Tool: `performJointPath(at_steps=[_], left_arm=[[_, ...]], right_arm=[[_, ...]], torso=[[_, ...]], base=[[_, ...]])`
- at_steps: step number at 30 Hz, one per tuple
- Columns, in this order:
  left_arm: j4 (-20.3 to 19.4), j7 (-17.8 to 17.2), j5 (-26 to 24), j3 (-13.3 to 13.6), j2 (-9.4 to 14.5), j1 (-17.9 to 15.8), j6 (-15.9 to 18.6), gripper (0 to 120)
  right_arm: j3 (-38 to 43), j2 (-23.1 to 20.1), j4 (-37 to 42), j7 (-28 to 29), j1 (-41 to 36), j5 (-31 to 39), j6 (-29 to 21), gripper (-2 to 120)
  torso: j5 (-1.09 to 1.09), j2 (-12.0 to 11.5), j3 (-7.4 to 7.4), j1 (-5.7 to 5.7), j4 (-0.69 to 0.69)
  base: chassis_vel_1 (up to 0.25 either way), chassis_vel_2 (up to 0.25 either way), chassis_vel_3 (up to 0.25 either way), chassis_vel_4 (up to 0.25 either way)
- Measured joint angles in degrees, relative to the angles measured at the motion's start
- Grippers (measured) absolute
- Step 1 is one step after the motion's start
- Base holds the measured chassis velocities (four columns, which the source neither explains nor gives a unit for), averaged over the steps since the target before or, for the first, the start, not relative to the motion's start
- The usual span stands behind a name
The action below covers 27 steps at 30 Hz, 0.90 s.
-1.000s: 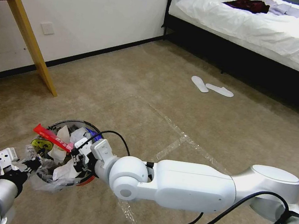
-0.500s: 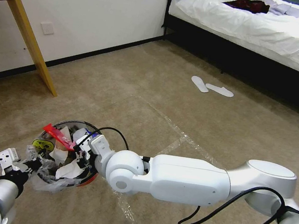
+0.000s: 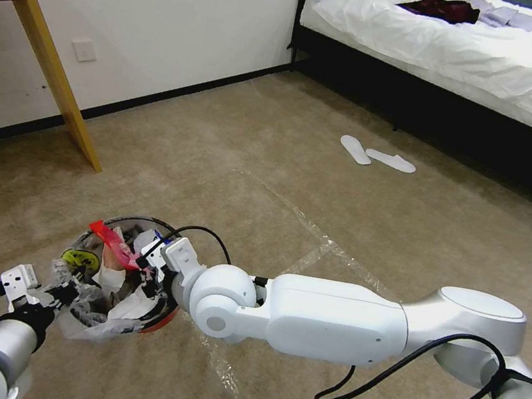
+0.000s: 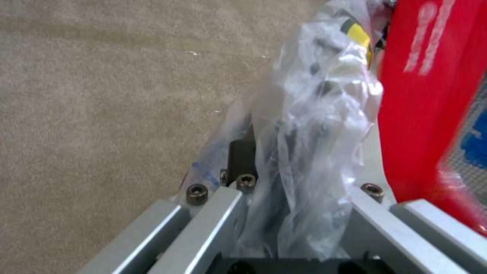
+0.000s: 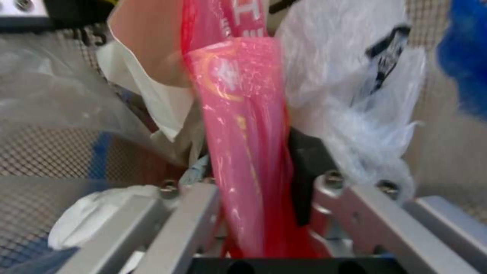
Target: Pick up the trash bin and place the garbage on the floor into it.
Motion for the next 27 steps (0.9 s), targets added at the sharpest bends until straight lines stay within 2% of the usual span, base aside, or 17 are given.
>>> performJointPath(at_steps=[1,2,4,5,8,9,11,12,14,15,17,18,20,27], left_arm=[[0.0,0.0,0.0,0.1,0.0,0.0,0.0,1],[0.0,0.0,0.0,0.1,0.0,0.0,0.0,1],[0.0,0.0,0.0,0.1,-0.1,0.0,0.0,1],[0.0,0.0,0.0,0.1,-0.1,0.0,0.0,1],[0.0,0.0,0.0,0.2,-0.1,0.0,0.0,1],[0.0,0.0,0.0,0.2,-0.1,0.0,0.0,1],[0.0,0.0,0.0,0.3,-0.2,0.0,0.0,1],[0.0,0.0,0.0,0.3,-0.2,0.0,0.0,1],[-0.1,0.0,0.0,0.3,-0.2,0.1,0.0,1],[-0.1,0.0,0.0,0.3,-0.2,0.1,0.0,1],[-0.2,0.0,0.1,0.2,-0.3,0.3,0.0,1],[-0.2,0.0,0.1,0.2,-0.3,0.3,0.0,1],[-0.3,0.0,0.1,0.1,-0.3,0.5,-0.1,1],[-0.4,0.2,0.1,0.1,-0.4,0.6,-0.2,1]], right_arm=[[0.1,-0.1,0.3,0.0,0.2,0.1,0.0,30],[0.1,-0.1,0.3,0.0,0.2,0.1,0.0,30],[0.1,-0.3,0.6,0.1,0.4,0.2,0.0,38],[0.1,-0.3,0.6,0.1,0.4,0.2,0.0,38],[0.1,-0.5,1.1,0.1,0.6,0.3,0.0,51],[0.1,-0.5,1.1,0.1,0.6,0.3,0.0,51],[0.1,-0.5,1.2,0.2,0.6,0.3,0.0,63],[0.1,-0.5,1.2,0.2,0.6,0.3,0.0,63],[0.1,-0.6,1.6,0.4,0.5,0.3,0.0,76],[0.1,-0.6,1.6,0.4,0.5,0.3,0.0,76],[0.2,-0.6,1.7,0.5,0.3,0.2,0.0,88],[0.2,-0.6,1.7,0.5,0.3,0.2,0.0,88],[0.2,-0.5,1.7,0.7,0.1,0.1,0.0,97],[0.3,-0.6,1.9,0.8,-0.2,-0.2,0.0,100]], torso=[[0.0,0.0,0.0,0.0,0.0],[0.0,0.0,0.0,0.0,0.0],[0.0,0.0,0.0,0.0,0.0],[0.0,0.0,0.0,0.0,0.0],[0.0,0.0,0.0,0.0,0.0],[0.0,0.0,0.0,0.0,0.0],[0.0,0.0,0.0,0.0,0.0],[0.0,0.0,0.0,0.0,0.0],[0.0,0.0,0.0,0.0,0.0],[0.0,0.0,0.0,0.0,0.0],[0.0,0.0,0.0,0.0,0.0],[0.0,0.0,0.0,0.0,0.0],[0.0,0.0,0.0,0.0,0.0],[0.0,0.0,0.0,0.0,0.0]], base=[[0.0,0.0,0.0,0.0],[0.0,0.0,0.0,0.0],[0.0,0.0,0.0,0.0],[0.0,0.0,0.0,0.0],[0.0,0.0,0.0,0.0],[0.0,0.0,0.0,0.0],[0.0,0.0,0.0,0.0],[0.0,0.0,0.0,0.0],[0.0,0.0,0.0,0.0],[0.0,0.0,0.0,0.0],[0.0,0.0,0.0,0.0],[0.0,0.0,0.0,0.0],[0.0,0.0,0.0,0.0],[0.0,0.0,0.0,0.0]])
